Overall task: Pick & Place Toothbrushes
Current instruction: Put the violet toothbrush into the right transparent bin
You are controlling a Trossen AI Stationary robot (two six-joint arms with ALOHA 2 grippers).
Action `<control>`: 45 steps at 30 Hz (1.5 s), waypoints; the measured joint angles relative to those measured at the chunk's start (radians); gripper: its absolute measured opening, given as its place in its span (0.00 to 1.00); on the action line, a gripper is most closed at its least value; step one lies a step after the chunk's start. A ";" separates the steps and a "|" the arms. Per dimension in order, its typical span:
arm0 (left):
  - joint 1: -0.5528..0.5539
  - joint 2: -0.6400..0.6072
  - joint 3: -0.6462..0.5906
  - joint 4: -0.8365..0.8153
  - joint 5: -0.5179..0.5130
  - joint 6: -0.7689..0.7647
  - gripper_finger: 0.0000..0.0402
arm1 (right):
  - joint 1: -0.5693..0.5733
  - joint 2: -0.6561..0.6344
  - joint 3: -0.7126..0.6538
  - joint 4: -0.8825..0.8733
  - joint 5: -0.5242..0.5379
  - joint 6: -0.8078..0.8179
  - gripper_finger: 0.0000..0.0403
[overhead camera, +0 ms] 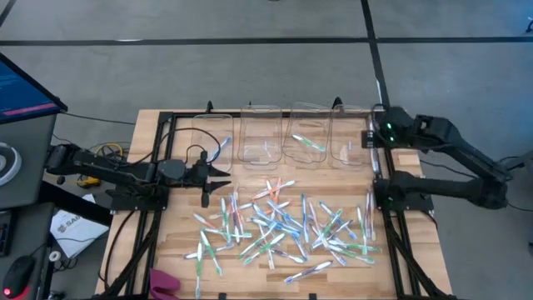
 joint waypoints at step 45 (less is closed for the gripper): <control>0.000 0.000 -0.035 0.015 0.000 0.046 0.26 | -0.288 0.562 0.018 0.142 -0.135 -0.339 0.51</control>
